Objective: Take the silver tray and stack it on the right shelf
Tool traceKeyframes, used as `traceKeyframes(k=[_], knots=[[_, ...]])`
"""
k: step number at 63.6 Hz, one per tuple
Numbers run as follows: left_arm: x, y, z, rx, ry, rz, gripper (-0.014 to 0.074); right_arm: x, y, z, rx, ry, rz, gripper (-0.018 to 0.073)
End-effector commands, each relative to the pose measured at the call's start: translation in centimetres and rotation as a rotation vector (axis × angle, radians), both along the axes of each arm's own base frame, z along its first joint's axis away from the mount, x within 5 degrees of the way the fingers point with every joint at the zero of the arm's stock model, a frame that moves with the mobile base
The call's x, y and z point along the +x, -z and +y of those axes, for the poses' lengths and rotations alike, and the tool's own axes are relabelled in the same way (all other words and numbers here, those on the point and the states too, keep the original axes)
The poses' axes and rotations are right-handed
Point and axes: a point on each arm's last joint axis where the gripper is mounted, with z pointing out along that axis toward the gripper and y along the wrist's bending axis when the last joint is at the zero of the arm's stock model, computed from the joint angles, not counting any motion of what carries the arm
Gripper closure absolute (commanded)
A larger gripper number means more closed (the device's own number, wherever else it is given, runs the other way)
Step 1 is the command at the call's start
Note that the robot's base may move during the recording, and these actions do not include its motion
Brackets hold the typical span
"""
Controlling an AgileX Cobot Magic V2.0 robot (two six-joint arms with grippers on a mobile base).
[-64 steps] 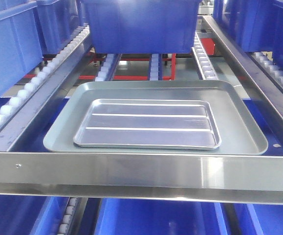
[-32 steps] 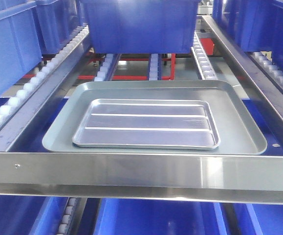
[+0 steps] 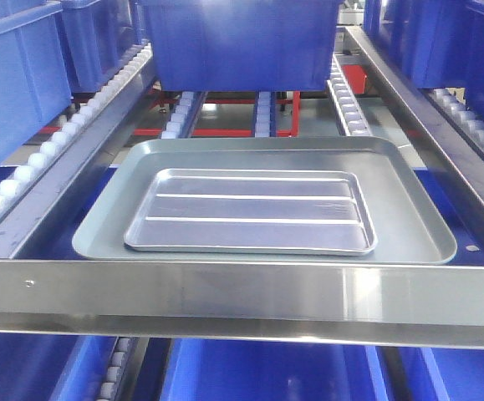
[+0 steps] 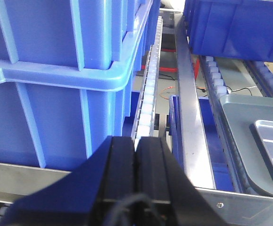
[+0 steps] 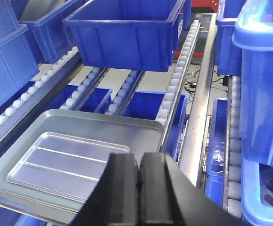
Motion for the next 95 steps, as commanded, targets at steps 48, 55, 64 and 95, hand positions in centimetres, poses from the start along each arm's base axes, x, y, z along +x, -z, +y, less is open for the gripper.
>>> traceKeyframes(k=[48, 55, 64, 95], knots=[[-0.1, -0.3, 0.1, -0.009, -0.007, -0.088, 0.0689, 1.3, 8.3, -0.5, -0.085, 0.263, -0.197, 0.0508], [-0.1, -0.3, 0.1, -0.009, -0.007, -0.088, 0.0689, 0.7, 11.1, -0.6, -0.084, 0.288, -0.228, 0.0508], [-0.1, -0.3, 0.1, -0.009, -0.007, -0.087, 0.0689, 0.9, 13.0, -0.7, -0.033, 0.303, -0.279, 0.0508], [-0.1, -0.3, 0.1, -0.009, -0.007, -0.087, 0.0689, 0.9, 12.9, -0.7, -0.024, 0.308, -0.28, 0.0508]])
